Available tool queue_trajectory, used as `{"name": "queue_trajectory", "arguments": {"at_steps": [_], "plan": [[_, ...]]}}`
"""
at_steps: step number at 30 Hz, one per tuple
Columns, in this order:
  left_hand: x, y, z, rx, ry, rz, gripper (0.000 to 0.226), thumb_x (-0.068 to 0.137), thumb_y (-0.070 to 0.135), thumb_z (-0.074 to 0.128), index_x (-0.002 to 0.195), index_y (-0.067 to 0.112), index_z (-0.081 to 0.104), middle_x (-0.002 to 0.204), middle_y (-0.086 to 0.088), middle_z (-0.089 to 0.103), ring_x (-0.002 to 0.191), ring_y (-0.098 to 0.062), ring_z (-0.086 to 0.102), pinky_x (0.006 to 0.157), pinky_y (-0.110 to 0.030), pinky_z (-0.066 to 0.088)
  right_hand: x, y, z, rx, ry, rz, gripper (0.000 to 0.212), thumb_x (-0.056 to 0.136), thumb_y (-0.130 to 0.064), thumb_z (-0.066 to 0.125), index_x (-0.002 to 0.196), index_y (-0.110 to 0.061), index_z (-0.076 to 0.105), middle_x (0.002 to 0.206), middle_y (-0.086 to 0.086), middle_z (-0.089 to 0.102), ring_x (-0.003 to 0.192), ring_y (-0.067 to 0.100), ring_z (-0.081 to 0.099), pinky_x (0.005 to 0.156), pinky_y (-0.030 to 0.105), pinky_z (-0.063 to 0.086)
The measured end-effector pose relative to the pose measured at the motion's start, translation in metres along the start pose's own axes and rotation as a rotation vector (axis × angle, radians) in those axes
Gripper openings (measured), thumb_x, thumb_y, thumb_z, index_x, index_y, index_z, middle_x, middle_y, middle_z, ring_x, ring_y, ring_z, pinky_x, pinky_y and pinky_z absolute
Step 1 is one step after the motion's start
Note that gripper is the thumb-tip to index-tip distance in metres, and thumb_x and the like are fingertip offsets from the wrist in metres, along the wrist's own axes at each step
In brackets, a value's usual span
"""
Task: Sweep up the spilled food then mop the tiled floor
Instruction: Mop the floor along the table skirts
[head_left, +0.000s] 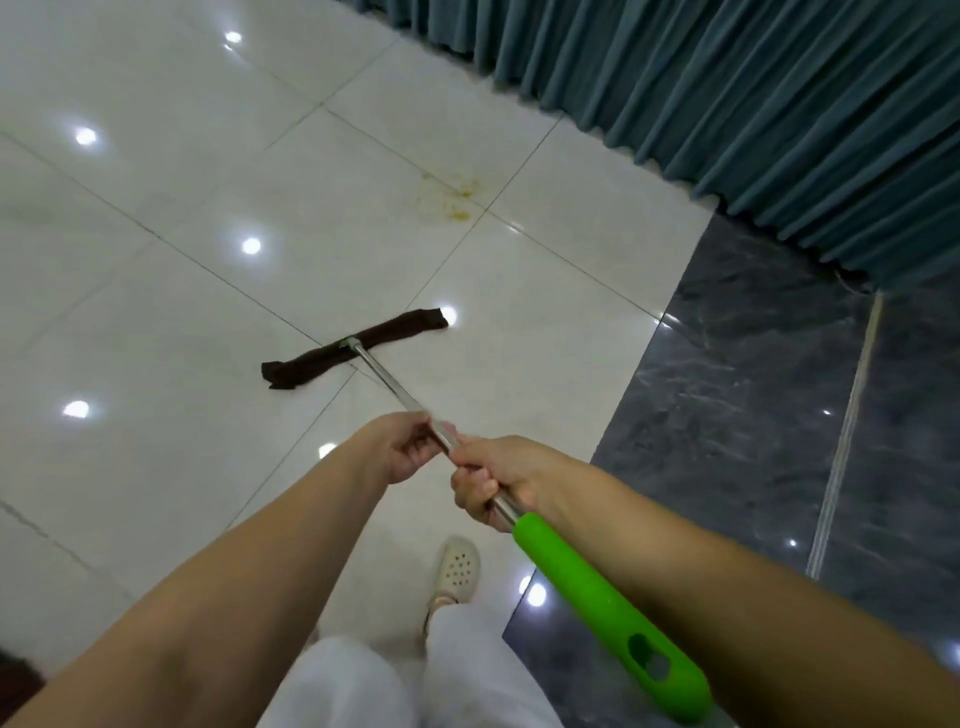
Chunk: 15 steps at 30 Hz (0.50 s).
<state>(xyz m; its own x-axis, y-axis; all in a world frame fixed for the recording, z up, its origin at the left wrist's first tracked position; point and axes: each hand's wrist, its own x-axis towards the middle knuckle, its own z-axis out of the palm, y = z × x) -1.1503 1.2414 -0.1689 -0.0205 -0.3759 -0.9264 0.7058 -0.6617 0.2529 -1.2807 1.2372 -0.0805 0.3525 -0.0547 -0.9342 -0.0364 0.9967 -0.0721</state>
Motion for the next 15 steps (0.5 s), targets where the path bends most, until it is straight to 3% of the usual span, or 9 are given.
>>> {"name": "queue_trajectory", "arguments": {"at_steps": [4, 10, 15], "plan": [[0.026, 0.028, 0.003, -0.042, 0.095, 0.054, 0.033, 0.100, 0.007, 0.038, 0.068, 0.001, 0.045, 0.034, -0.009, 0.053, 0.028, -0.014, 0.056, 0.029, -0.019, 0.044, 0.029, -0.039, 0.009, -0.083, -0.029, 0.028, 0.030, 0.099, -0.006, 0.036, 0.091, -0.032, 0.050, 0.061, -0.003, 0.025, 0.024, 0.005, 0.030, 0.023, 0.008, 0.023], [0.039, 0.054, -0.016, -0.094, 0.206, 0.111, 0.040, 0.101, 0.012, 0.036, 0.062, 0.004, 0.041, 0.026, -0.006, 0.044, 0.023, -0.012, 0.050, 0.027, -0.016, 0.040, 0.061, -0.056, 0.038, -0.176, -0.049, 0.037, 0.031, 0.098, -0.006, 0.039, 0.090, -0.033, 0.052, 0.058, -0.003, 0.027, 0.024, 0.005, 0.028, 0.023, 0.010, 0.023], [0.032, 0.044, -0.035, -0.112, 0.241, 0.130, 0.037, 0.101, 0.012, 0.039, 0.065, 0.005, 0.039, 0.025, -0.005, 0.042, 0.018, -0.011, 0.043, 0.024, -0.014, 0.034, 0.070, -0.038, 0.045, -0.248, -0.043, 0.044, 0.033, 0.098, -0.007, 0.040, 0.102, -0.038, 0.052, 0.054, -0.002, 0.032, 0.025, 0.005, 0.029, 0.024, 0.010, 0.024]]}}
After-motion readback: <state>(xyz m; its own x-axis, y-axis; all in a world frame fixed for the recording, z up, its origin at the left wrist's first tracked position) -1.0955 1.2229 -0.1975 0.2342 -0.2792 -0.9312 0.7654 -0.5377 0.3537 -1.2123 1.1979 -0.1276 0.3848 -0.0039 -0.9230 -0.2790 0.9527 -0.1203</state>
